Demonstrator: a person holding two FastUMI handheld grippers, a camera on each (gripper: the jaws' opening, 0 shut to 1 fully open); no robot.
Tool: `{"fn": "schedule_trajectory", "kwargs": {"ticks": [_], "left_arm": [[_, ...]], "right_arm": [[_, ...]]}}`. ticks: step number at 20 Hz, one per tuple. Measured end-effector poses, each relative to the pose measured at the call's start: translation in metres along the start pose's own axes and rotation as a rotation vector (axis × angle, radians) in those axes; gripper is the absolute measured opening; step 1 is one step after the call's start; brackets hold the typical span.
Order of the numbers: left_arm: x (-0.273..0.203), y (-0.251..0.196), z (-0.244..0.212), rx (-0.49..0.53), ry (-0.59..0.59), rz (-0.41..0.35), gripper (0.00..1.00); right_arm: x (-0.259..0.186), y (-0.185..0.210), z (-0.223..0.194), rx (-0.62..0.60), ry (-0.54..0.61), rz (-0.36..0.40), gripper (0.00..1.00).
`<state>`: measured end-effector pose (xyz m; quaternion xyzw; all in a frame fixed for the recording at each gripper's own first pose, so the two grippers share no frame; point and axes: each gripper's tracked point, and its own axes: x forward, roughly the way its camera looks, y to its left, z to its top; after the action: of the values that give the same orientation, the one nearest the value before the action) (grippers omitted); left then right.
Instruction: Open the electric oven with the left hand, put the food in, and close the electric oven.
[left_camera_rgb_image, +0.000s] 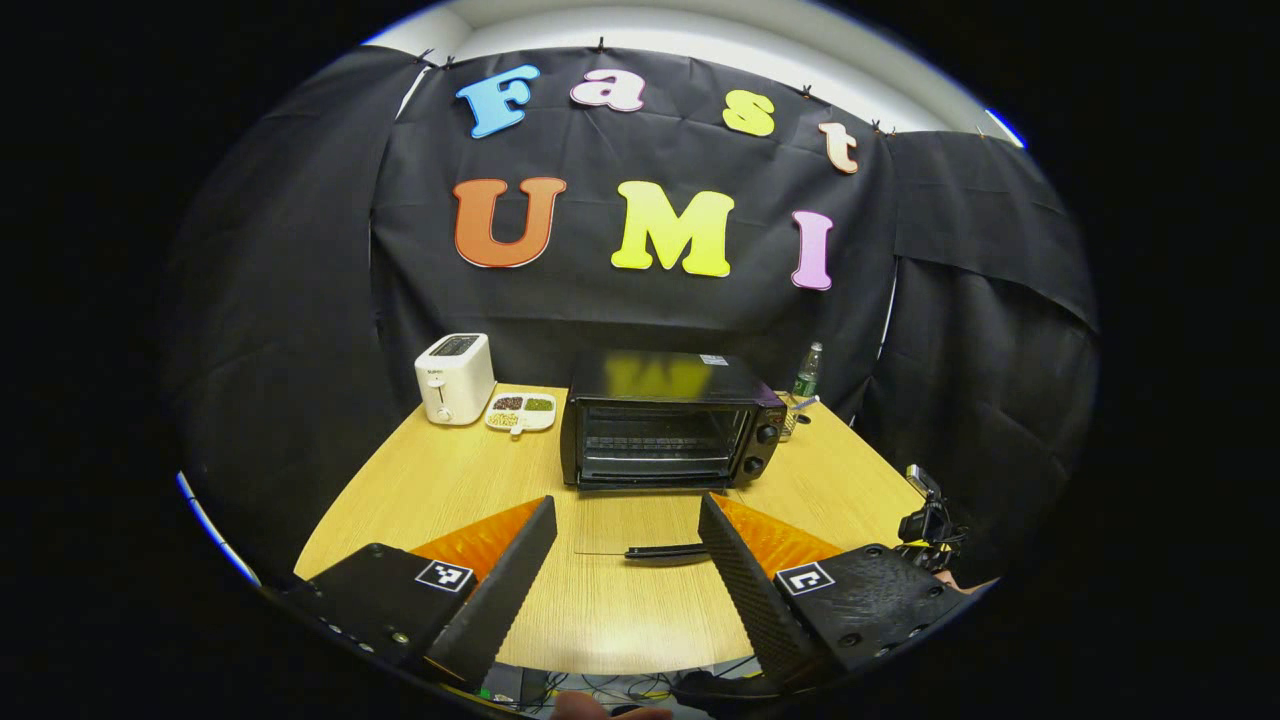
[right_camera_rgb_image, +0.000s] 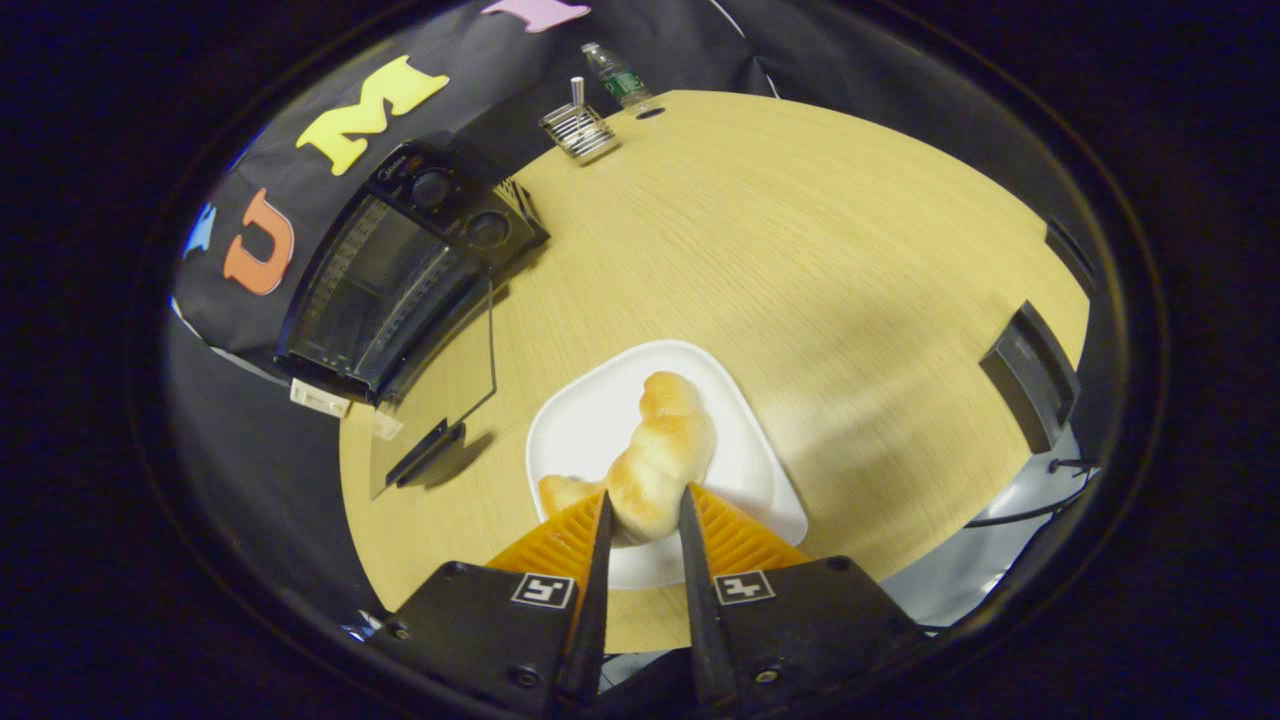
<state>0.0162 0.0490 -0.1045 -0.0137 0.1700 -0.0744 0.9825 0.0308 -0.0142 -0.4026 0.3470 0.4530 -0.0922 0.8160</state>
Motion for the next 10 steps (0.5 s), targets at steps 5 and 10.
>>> {"fn": "schedule_trajectory", "kwargs": {"ticks": [5,10], "left_arm": [[-0.003,0.000,0.005,0.007,-0.012,-0.021,0.94],[-0.007,0.007,0.005,0.000,-0.011,-0.023,0.94]], "right_arm": [[-0.038,0.039,0.009,0.049,-0.056,0.107,0.18],[-0.064,0.110,0.035,0.118,-0.119,0.261,0.17]]}}
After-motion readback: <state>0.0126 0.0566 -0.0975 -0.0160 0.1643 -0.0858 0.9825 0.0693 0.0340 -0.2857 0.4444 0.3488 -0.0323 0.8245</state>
